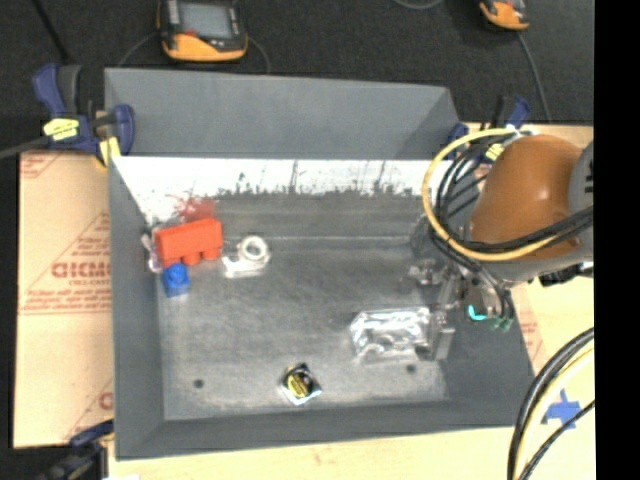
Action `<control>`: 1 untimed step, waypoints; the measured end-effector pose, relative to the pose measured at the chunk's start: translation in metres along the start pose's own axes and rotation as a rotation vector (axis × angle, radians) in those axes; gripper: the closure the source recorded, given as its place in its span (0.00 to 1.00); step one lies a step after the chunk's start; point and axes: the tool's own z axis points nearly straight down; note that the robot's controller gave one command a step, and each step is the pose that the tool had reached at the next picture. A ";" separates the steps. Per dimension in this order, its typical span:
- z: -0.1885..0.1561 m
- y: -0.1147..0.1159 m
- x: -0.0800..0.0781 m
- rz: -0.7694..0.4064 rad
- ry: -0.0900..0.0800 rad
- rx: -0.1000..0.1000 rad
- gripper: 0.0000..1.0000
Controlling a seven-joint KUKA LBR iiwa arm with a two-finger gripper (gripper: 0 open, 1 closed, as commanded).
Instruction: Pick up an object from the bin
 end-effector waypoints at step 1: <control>0.101 -0.008 -0.003 -0.030 -0.004 0.001 0.00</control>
Offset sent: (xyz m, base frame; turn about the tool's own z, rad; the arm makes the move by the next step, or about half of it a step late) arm 0.0032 -0.0069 -0.0979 -0.0328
